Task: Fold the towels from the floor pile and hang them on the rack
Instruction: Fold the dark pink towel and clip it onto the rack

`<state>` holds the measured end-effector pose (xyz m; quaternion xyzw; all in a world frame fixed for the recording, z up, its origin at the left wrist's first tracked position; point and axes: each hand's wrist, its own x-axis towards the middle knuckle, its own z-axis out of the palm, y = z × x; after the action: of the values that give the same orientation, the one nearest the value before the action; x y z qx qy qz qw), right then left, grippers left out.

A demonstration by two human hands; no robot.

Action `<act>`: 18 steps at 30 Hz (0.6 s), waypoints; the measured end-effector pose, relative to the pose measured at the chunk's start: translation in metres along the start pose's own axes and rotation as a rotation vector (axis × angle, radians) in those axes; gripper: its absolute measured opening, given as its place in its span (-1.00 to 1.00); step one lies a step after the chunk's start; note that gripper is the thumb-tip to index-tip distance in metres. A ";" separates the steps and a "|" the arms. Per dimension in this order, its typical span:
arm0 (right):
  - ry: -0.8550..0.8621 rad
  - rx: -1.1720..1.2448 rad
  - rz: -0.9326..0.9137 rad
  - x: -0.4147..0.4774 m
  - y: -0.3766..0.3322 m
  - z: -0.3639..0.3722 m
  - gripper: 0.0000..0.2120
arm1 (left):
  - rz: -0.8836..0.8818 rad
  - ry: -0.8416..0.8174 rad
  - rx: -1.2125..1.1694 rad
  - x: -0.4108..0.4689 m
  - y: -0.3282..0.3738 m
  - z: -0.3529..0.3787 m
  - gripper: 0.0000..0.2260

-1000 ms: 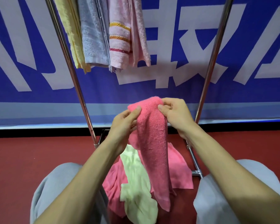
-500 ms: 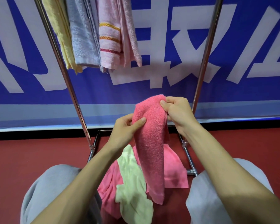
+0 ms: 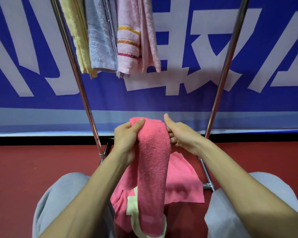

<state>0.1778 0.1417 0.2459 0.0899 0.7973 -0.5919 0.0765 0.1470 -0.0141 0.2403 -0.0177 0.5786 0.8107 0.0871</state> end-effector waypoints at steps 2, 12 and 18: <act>-0.031 0.061 -0.034 -0.001 0.000 0.000 -0.54 | -0.046 0.012 -0.081 0.001 0.004 -0.003 -0.89; 0.101 0.012 -0.275 -0.005 -0.001 -0.001 -0.95 | -0.140 0.060 -0.119 0.007 0.012 -0.010 -0.94; 0.262 0.121 -0.390 -0.003 -0.010 -0.006 -0.89 | 0.003 -0.152 0.166 0.004 0.006 -0.005 -0.79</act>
<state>0.1785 0.1444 0.2575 0.0147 0.7657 -0.6255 -0.1491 0.1420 -0.0198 0.2435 0.0520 0.6356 0.7591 0.1307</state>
